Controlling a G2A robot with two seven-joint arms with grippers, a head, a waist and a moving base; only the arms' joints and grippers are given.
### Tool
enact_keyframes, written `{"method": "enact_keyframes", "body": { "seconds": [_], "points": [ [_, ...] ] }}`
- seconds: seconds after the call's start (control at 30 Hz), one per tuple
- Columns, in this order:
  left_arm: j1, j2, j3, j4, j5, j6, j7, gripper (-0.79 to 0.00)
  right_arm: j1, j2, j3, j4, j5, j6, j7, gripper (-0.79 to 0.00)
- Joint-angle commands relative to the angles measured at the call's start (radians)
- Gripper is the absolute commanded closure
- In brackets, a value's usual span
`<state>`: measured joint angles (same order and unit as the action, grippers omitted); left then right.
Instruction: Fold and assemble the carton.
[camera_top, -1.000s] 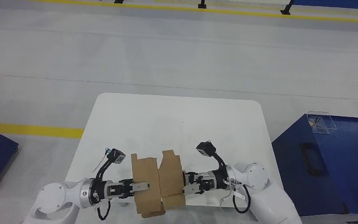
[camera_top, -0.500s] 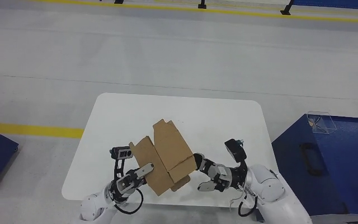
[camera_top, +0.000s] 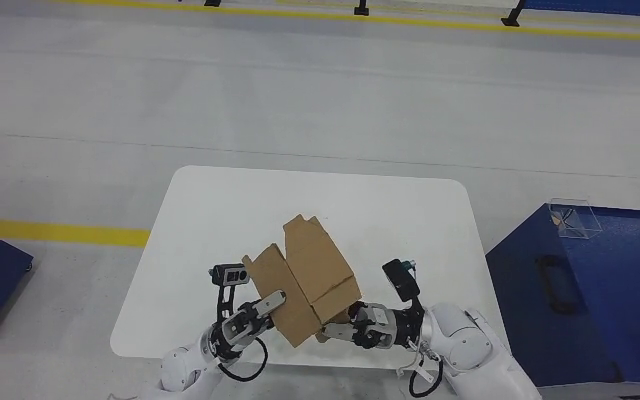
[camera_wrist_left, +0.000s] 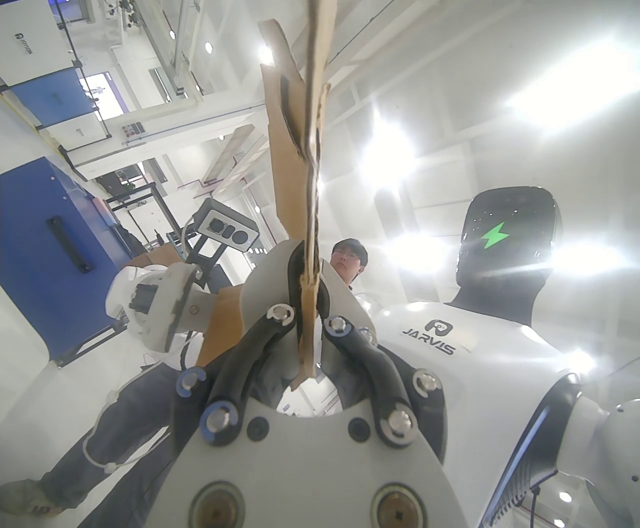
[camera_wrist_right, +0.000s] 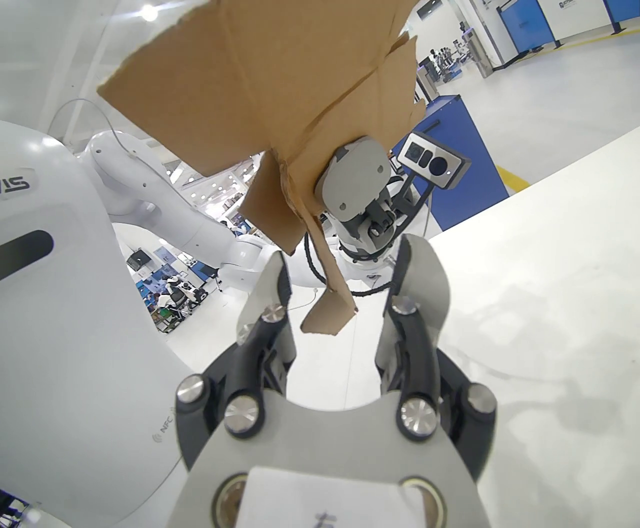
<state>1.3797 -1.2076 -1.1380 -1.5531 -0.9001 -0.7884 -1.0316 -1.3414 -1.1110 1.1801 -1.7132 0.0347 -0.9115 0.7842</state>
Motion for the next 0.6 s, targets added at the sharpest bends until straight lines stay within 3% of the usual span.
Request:
{"method": "enact_keyframes", "body": {
  "seconds": [0.0, 0.1, 0.17, 0.37, 0.57],
  "points": [
    [0.004, -0.001, -0.001, 0.002, -0.004, 0.000, 0.000, 0.000, 0.003, 0.001, -0.012, 0.002, 0.011, 0.011, 0.005, 0.000],
    [0.008, -0.001, -0.004, 0.007, -0.017, 0.006, -0.006, -0.025, 0.010, 0.003, -0.025, 0.006, 0.026, 0.023, 0.013, 0.000],
    [0.011, -0.001, -0.007, 0.014, -0.022, 0.009, -0.009, -0.785, 0.012, 0.004, -0.032, 0.010, 0.045, 0.034, 0.015, 0.000],
    [0.020, 0.003, -0.057, 0.038, -0.082, 0.020, -0.020, -0.785, 0.018, 0.016, -0.003, 0.058, 0.141, 0.114, 0.029, 0.000],
    [0.050, 0.013, -0.157, 0.045, -0.146, 0.033, -0.033, -0.785, 0.030, 0.026, 0.011, 0.147, 0.264, 0.197, 0.100, 0.000]
  ]
}}
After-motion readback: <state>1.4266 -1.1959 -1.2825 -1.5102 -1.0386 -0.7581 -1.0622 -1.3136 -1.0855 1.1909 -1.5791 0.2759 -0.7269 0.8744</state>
